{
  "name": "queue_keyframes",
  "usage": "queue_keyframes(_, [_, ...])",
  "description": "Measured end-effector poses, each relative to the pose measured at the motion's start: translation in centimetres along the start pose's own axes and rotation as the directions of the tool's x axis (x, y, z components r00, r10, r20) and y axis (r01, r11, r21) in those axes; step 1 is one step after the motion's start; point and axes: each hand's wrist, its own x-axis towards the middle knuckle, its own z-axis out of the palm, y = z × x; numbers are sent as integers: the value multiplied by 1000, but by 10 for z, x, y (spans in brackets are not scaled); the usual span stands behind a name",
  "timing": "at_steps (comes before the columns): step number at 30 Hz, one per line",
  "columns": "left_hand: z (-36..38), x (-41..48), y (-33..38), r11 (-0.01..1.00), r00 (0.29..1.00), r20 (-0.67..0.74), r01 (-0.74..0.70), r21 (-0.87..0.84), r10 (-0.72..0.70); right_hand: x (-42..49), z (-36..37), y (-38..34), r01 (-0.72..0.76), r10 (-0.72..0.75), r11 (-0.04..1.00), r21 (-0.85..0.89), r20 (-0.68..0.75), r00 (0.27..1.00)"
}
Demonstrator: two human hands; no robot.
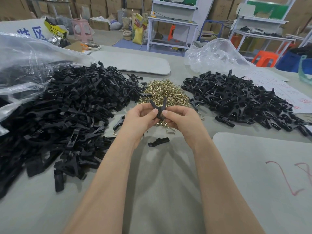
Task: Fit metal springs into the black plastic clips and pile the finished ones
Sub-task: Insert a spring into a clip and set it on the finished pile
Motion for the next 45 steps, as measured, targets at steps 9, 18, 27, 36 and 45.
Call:
queue_keyframes(9, [-1, 1, -1, 1000, 1000, -14, -12, 0, 12, 0, 3, 0, 99, -100, 994, -55, -17, 995])
queue_keyframes(18, [0, 2, -3, 999, 1000, -11, -9, 39, 10, 2, 3, 1, 44, -46, 996, -74, -16, 999])
queue_keyframes(27, [-1, 5, -3, 999, 996, -89, 27, -23, -29, -1, 4, -4, 43, -37, 994, 96, -67, 997])
queue_keyframes(36, [-3, 5, -3, 1000, 994, -108, 22, 16, -20, -2, 8, -1, 82, -83, 995, 62, 0, 997])
queue_keyframes(45, [2, 0, -1, 982, 987, -113, -94, 162, 113, 1, 11, 0, 272, -276, 950, -150, -7, 961])
